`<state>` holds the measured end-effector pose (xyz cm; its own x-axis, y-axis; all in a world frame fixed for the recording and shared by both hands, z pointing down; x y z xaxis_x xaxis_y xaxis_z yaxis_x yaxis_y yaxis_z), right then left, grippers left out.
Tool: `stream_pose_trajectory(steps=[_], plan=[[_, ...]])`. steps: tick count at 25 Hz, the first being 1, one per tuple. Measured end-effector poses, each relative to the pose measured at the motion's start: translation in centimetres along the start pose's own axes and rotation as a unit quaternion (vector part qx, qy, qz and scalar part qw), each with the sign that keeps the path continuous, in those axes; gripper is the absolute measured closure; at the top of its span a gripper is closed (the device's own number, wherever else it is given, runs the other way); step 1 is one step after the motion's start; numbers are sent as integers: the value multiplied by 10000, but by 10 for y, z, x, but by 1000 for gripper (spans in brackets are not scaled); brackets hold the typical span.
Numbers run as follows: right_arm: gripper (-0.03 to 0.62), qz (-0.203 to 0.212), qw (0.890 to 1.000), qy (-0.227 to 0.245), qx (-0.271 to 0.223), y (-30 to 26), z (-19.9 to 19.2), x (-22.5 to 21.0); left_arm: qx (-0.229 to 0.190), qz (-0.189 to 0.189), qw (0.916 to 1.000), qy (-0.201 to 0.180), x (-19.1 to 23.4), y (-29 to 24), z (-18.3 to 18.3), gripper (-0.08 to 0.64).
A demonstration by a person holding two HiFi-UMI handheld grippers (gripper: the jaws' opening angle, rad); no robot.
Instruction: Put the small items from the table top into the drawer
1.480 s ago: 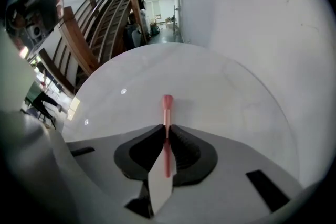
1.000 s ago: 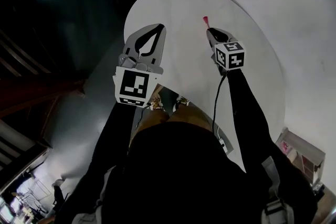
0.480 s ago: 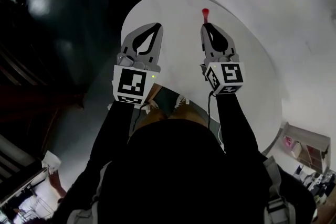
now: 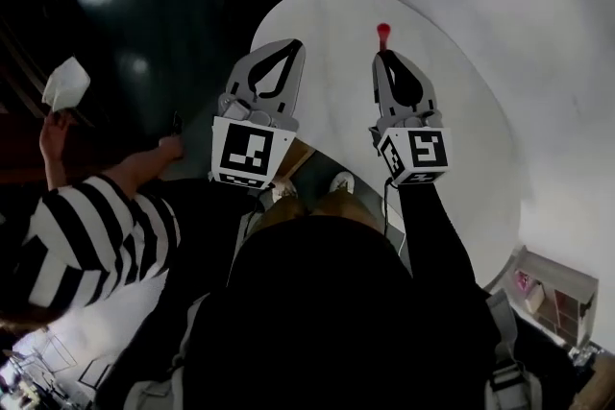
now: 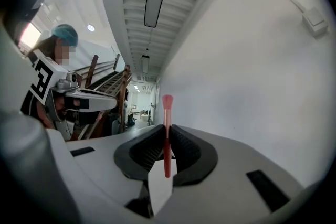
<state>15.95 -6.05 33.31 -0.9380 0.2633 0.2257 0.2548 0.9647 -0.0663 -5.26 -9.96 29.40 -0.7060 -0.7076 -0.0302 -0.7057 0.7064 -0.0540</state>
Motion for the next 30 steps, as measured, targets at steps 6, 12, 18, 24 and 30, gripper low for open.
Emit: stream_pose_trajectory(steps=[6, 12, 18, 24, 30], plan=[[529, 613, 9979, 14, -206, -19, 9, 46, -1, 555, 9985, -30, 21, 47, -3, 545], [529, 1099, 9930, 51, -432, -41, 26, 101, 26, 969, 9953, -18, 53, 92, -10, 545], [529, 1338, 9905, 90, -303, -50, 23, 131, 36, 1102, 9939, 24, 67, 115, -15, 545], [529, 1876, 9793, -30, 754, -55, -32, 169, 123, 1076, 9941, 79, 69, 120, -24, 545], [529, 2547, 9451, -128, 2043, -45, -116, 219, 237, 1033, 9943, 136, 71, 122, -34, 545]])
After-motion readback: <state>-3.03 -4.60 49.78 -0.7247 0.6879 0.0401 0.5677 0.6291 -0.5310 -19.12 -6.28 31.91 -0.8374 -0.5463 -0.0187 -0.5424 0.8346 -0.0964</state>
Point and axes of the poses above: the fingertips, and each gripper's own axes: y backward along the fingers, x to its left, z out of its top, the point moved 9 cm from there along y, backward along the fingers, and after that the axes turned 11 degrees about y, right-handed, at the moved point
